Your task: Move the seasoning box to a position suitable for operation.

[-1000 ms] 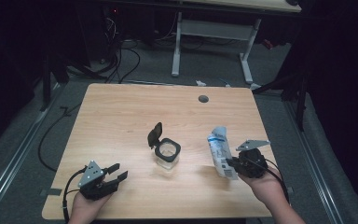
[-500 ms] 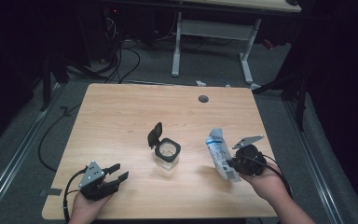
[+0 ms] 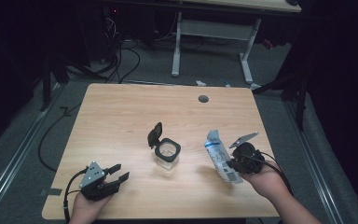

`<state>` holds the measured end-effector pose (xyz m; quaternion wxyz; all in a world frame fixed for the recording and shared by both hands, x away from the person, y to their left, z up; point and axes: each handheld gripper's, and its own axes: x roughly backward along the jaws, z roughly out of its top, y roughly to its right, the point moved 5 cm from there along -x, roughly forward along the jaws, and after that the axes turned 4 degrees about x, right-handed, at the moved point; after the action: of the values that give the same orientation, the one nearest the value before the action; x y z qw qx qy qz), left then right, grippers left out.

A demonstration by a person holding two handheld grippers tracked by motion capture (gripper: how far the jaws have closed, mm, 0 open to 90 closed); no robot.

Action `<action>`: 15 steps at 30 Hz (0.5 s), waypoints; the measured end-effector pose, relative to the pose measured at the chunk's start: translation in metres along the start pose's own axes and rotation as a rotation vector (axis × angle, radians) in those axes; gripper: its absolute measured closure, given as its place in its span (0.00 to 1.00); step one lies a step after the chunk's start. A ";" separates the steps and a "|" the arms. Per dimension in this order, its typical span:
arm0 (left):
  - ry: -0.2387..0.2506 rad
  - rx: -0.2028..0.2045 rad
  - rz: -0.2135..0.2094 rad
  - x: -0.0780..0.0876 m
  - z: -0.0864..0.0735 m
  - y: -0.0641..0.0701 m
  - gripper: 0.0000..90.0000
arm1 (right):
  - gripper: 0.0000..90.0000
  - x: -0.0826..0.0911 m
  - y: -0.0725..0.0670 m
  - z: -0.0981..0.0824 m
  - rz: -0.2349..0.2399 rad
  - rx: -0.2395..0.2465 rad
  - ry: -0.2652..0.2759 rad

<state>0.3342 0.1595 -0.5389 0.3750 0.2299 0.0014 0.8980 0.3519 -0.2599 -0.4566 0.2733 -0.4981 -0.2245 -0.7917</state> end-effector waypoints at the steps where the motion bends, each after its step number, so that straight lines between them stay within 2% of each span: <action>1: 0.000 0.000 -0.001 0.000 0.000 0.000 0.57 | 0.95 0.000 0.000 0.000 0.003 -0.001 -0.004; 5: 0.014 0.013 -0.013 0.000 0.001 0.001 0.56 | 0.96 0.000 0.001 0.000 0.011 0.004 -0.019; 8: 0.017 0.007 -0.019 0.000 0.001 0.003 0.56 | 0.96 0.000 0.001 0.000 0.021 -0.005 -0.038; 15: 0.011 -0.003 -0.022 -0.001 0.001 0.005 0.56 | 0.98 -0.001 0.001 0.001 0.020 0.018 -0.060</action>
<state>0.3317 0.1548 -0.5380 0.3852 0.2243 0.0047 0.8952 0.3536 -0.2594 -0.4566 0.2787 -0.5214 -0.2347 -0.7716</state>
